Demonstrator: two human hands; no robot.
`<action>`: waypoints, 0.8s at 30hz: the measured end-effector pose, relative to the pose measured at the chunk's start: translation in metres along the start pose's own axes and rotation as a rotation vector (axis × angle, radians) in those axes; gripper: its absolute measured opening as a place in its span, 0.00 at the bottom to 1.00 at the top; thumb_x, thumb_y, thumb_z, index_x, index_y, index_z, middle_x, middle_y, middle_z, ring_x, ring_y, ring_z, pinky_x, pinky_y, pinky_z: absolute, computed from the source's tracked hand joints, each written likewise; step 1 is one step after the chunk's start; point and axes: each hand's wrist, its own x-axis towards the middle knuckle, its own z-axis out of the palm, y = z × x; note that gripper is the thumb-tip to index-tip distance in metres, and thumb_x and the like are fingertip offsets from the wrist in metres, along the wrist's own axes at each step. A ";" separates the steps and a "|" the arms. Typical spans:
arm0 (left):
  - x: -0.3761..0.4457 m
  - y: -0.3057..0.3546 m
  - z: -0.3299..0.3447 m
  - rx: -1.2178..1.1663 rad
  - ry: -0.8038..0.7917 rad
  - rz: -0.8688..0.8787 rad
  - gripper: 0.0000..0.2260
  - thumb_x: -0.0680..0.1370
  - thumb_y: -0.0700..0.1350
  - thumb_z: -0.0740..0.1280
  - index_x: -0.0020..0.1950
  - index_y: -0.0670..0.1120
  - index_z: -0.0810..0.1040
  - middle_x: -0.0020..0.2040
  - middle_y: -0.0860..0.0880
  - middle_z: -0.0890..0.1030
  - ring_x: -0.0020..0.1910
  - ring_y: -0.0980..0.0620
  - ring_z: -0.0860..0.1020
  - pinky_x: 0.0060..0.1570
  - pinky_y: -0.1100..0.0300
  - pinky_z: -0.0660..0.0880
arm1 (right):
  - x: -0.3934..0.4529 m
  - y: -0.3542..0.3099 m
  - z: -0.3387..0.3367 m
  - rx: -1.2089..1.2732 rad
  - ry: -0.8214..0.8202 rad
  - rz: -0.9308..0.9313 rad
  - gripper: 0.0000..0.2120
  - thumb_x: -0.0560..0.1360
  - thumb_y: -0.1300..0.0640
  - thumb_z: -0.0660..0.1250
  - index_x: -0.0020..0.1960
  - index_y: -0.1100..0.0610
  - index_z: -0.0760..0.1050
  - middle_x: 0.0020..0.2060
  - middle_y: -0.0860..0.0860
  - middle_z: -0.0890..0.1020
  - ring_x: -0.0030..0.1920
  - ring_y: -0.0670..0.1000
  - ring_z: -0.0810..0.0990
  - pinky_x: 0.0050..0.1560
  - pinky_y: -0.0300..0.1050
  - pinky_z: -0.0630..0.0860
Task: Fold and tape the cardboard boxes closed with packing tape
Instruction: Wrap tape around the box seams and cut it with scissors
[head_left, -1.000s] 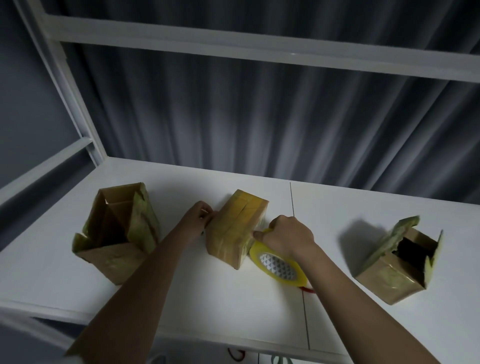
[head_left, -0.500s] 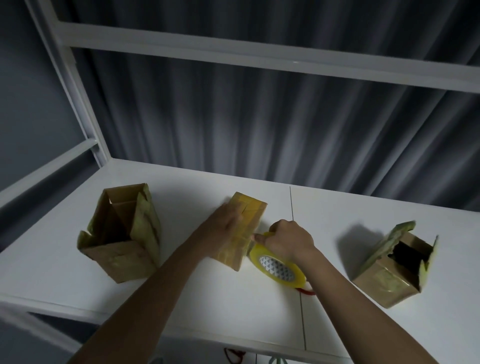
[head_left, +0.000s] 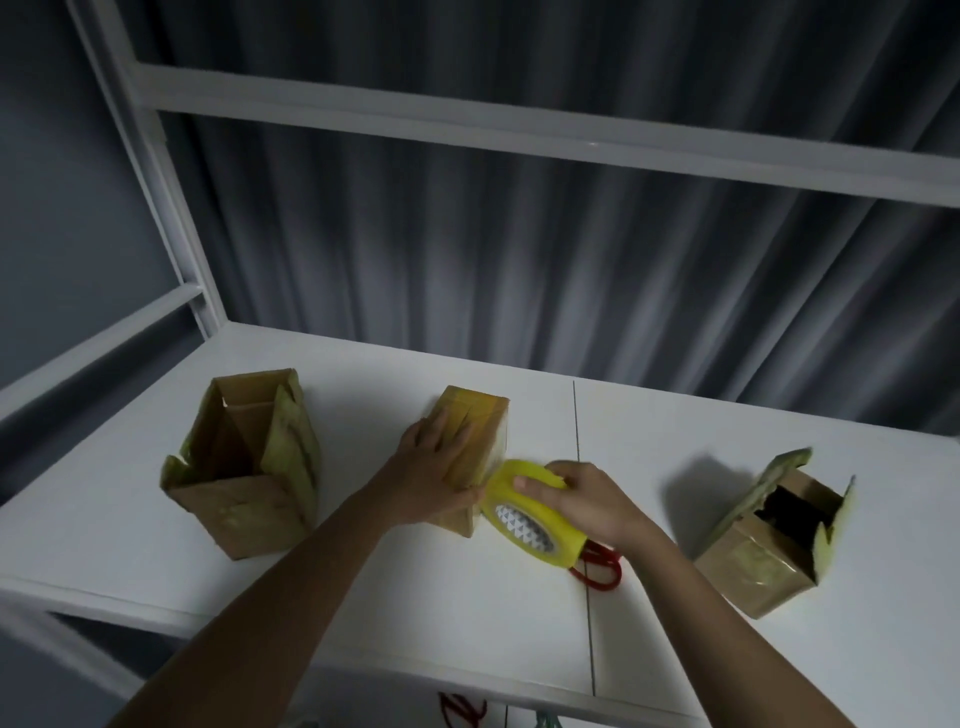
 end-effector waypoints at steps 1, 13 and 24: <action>-0.002 -0.001 -0.002 -0.007 -0.002 -0.001 0.48 0.61 0.74 0.47 0.77 0.55 0.45 0.78 0.49 0.43 0.77 0.47 0.42 0.74 0.52 0.39 | -0.005 0.007 -0.001 0.117 -0.026 -0.017 0.19 0.69 0.37 0.70 0.44 0.53 0.79 0.39 0.46 0.83 0.40 0.44 0.82 0.44 0.42 0.78; -0.046 0.030 0.035 -1.043 0.293 -0.381 0.53 0.58 0.66 0.69 0.77 0.53 0.49 0.76 0.50 0.56 0.73 0.50 0.59 0.71 0.52 0.61 | 0.025 -0.095 -0.022 -0.211 0.011 -0.413 0.15 0.65 0.37 0.73 0.47 0.44 0.79 0.47 0.43 0.79 0.48 0.45 0.78 0.48 0.43 0.77; -0.058 -0.014 0.005 -0.415 0.209 -0.128 0.52 0.53 0.83 0.54 0.71 0.57 0.57 0.65 0.63 0.65 0.71 0.57 0.61 0.72 0.53 0.40 | 0.031 -0.120 0.006 -0.455 -0.133 -0.523 0.20 0.68 0.33 0.66 0.40 0.51 0.78 0.37 0.47 0.78 0.40 0.47 0.77 0.42 0.46 0.77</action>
